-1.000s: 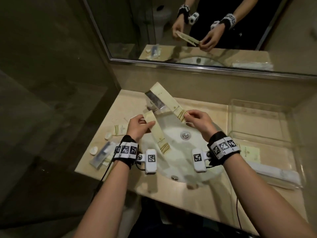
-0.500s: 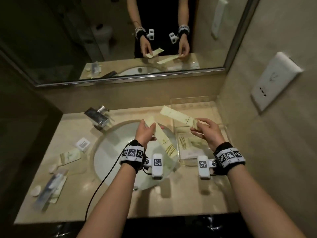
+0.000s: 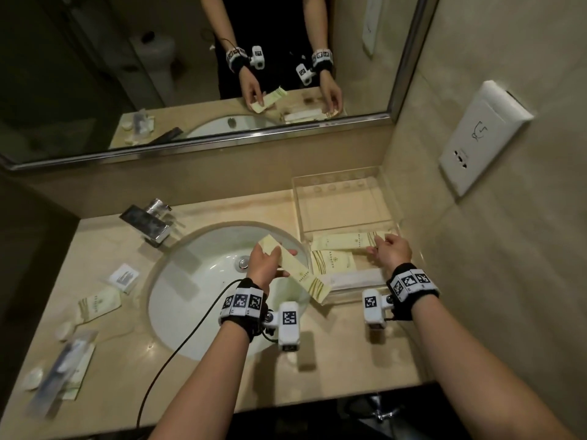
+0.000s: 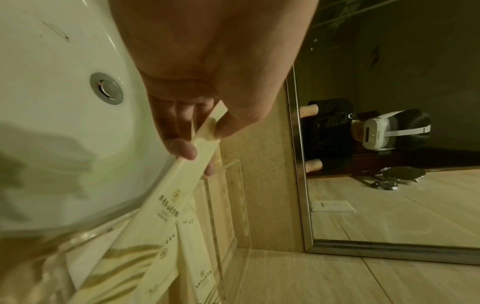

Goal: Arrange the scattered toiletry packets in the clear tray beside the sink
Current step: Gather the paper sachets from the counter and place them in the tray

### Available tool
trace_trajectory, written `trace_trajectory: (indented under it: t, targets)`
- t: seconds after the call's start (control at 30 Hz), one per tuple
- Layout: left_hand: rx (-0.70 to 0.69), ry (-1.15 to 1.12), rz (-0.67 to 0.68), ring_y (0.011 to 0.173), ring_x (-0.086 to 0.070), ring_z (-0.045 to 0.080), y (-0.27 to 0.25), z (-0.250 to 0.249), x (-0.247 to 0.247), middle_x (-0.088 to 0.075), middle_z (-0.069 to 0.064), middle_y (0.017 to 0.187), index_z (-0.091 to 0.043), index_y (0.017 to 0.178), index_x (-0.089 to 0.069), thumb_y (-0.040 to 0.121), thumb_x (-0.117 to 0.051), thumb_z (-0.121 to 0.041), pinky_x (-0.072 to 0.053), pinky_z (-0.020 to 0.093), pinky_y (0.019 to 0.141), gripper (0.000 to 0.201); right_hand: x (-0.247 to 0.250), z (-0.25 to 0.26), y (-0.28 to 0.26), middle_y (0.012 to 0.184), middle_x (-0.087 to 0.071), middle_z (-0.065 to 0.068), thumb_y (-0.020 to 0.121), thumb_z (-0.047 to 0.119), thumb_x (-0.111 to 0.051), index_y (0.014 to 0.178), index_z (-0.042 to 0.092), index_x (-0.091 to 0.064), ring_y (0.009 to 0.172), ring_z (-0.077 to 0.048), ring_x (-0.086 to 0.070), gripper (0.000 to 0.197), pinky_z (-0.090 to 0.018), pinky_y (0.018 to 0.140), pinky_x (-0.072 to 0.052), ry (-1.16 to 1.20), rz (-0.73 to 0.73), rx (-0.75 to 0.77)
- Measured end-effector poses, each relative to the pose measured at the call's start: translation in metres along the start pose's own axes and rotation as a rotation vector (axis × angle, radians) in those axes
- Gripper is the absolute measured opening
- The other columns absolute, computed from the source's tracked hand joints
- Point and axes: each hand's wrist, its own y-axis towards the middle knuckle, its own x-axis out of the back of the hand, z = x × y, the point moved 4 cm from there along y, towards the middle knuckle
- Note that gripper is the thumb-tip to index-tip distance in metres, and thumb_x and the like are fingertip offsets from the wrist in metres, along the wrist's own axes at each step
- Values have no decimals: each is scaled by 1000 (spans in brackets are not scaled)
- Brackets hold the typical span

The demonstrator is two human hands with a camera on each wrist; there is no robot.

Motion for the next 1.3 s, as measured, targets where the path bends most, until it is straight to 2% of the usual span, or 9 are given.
trace_trajectory:
  t: [0.13,0.27,0.33,0.53,0.67,0.87,0.97,1.1,1.3]
  targets:
    - [11,-1,8,86,-67,21,1,4,4,-72,8,95,-4,122,-41,100,-38,-11,-50,30,58,23,-6,1,10,107,-65,-19,96,6,-57,138,-2,-47,68,-21,-65,43,-37,80,-60,-6,5,-22]
    - [11,-10,15,91,-67,26,3,7,8,-73,8,94,-7,117,-43,100,-38,-10,-52,28,56,17,-11,-3,23,104,-70,-22,92,5,-63,129,1,-54,56,-15,-61,38,-17,42,-51,-153,-2,-22]
    - [7,-12,13,93,-67,29,4,7,10,-73,14,102,-7,114,-44,100,-39,-9,-53,26,53,15,-12,-5,28,96,-70,-20,90,8,-64,122,1,-55,53,-14,-58,34,-15,37,-43,-233,-24,-16]
    - [13,-19,-9,69,-63,23,15,14,11,-60,19,100,-2,120,-48,97,-46,-10,-56,24,52,24,-15,-4,31,121,-65,-16,88,24,-68,123,5,-58,108,-33,-64,41,-33,88,-49,-472,-28,25]
    - [11,-26,-3,69,-61,25,18,15,10,-54,17,96,-4,115,-49,98,-47,-11,-57,25,54,19,-15,-4,33,122,-64,-17,87,29,-70,121,4,-58,110,-34,-62,44,-37,93,-50,-507,-30,39]
    - [12,-46,9,72,-63,24,16,16,7,-58,14,96,-2,120,-49,98,-47,-10,-59,25,55,23,-19,3,25,122,-56,-17,81,27,-77,115,1,-51,108,-34,-58,50,-34,84,-45,-549,-48,175]
    - [14,-43,14,71,-62,23,17,18,6,-57,12,93,-3,119,-49,98,-47,-10,-60,27,57,22,-21,6,15,111,-56,-8,76,26,-80,102,12,-53,99,-28,-59,40,-37,81,-50,-587,-99,382]
    - [24,-25,-1,66,-61,22,17,20,5,-55,13,92,-2,119,-50,98,-48,-11,-62,31,62,23,-43,7,-13,104,-60,7,86,26,-70,95,22,-67,94,-11,-56,10,-28,83,-50,-595,176,768]
    - [12,-44,3,70,-62,23,14,15,1,-56,13,94,-2,116,-50,98,-47,-10,-61,29,58,20,-66,-3,-19,126,-59,9,95,46,-51,114,35,-71,115,-13,-48,30,-36,99,-39,-928,369,927]
